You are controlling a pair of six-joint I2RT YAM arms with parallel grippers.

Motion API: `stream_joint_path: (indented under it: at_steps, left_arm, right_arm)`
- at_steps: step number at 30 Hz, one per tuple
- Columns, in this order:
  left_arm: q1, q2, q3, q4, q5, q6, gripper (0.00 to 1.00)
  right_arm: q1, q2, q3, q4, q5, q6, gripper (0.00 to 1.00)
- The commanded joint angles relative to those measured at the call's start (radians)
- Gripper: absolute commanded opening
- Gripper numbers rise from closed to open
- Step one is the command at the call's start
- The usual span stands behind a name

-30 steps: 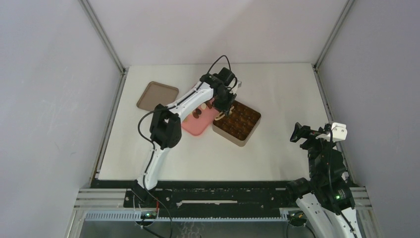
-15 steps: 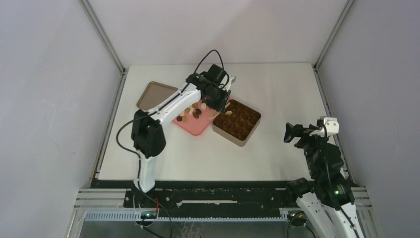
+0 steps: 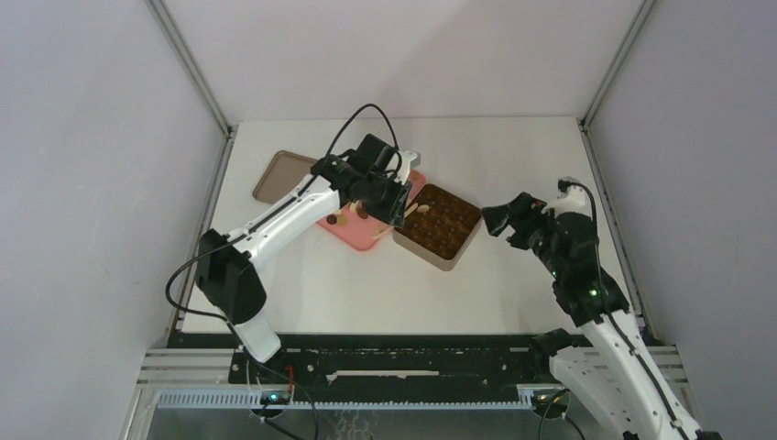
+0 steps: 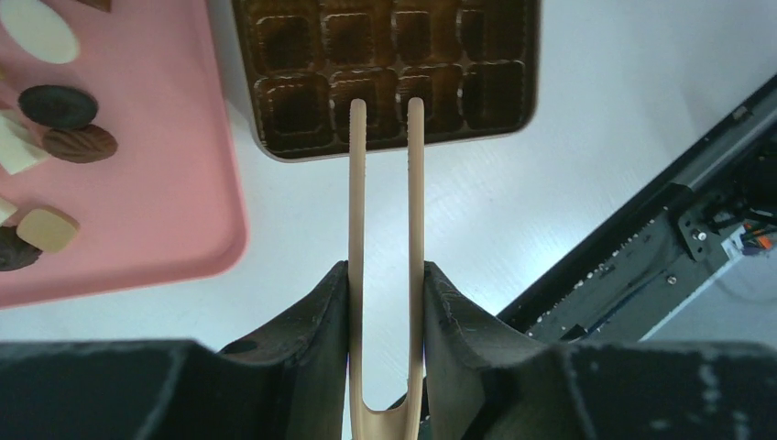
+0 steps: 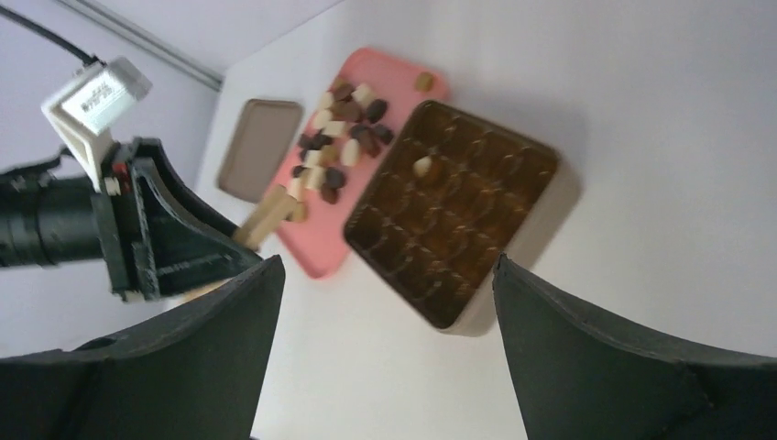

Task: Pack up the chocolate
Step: Adjust the clamp.

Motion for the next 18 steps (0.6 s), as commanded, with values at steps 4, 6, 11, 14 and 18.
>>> stream_joint_path:
  at_steps: [4, 6, 11, 14, 18]
  left_arm:
    - [-0.063, -0.127, -0.058, 0.091, 0.044, -0.027, 0.36]
    - [-0.078, -0.136, -0.059, 0.096, 0.047, -0.027, 0.36]
    - [-0.113, -0.143, -0.049, 0.102, 0.046, -0.025, 0.36]
    - [-0.127, -0.148, -0.041, 0.107, 0.048, -0.025, 0.36]
    - [-0.141, -0.157, -0.037, 0.112, 0.048, -0.025, 0.37]
  right_arm:
    - [0.029, 0.146, -0.035, 0.31, -0.148, 0.373, 0.91]
    - [0.048, 0.185, -0.042, 0.361, -0.156, 0.424, 0.91]
    - [0.104, 0.267, -0.047, 0.466, -0.154, 0.512, 0.91]
    - [0.129, 0.306, -0.047, 0.498, -0.15, 0.541, 0.89]
    - [0.162, 0.355, -0.047, 0.532, -0.147, 0.57, 0.85]
